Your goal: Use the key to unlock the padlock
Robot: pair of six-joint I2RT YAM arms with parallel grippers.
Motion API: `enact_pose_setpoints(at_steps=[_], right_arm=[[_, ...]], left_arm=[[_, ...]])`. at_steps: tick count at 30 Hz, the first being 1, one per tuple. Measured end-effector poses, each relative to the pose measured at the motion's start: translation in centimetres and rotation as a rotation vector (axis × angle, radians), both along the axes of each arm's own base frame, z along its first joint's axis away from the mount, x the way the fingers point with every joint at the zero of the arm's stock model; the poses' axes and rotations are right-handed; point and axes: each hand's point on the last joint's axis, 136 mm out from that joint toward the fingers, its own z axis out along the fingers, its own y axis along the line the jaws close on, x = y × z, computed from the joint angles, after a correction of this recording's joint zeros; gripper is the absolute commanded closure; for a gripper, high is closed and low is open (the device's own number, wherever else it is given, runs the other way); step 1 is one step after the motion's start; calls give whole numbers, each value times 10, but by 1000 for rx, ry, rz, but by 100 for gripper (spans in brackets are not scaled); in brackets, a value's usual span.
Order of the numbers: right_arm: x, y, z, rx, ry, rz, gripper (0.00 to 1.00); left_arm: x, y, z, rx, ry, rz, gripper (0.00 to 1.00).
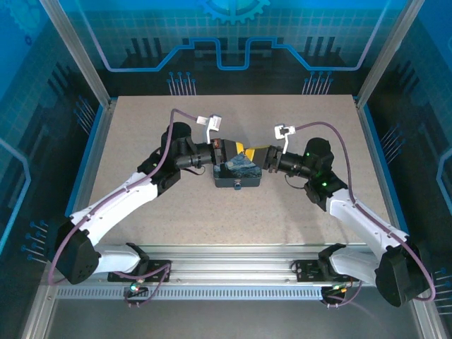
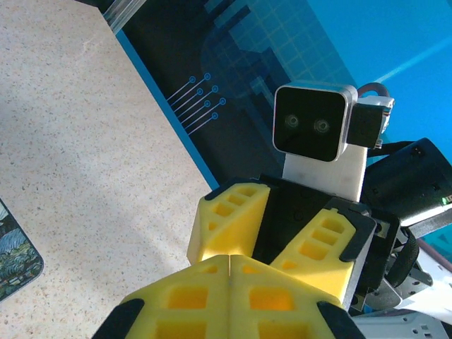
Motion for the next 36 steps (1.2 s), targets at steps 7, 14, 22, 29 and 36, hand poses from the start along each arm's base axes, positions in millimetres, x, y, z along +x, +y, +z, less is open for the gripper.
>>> enact_pose_setpoints(at_steps=[7, 14, 22, 29, 36], right_arm=[[-3, 2, 1, 1, -2, 16, 73], [-4, 3, 0, -1, -4, 21, 76], [-3, 4, -4, -9, 2, 27, 99], [-4, 5, -6, -19, -5, 28, 100], [-5, 1, -16, -76, -5, 5, 100]], left_arm=[[0, 0, 0, -1, -2, 0, 100], [-1, -1, 3, -18, 6, -3, 100], [1, 1, 0, -20, 10, 2, 100], [1, 1, -1, -19, 10, 2, 86], [1, 7, 0, -28, 23, 21, 49]])
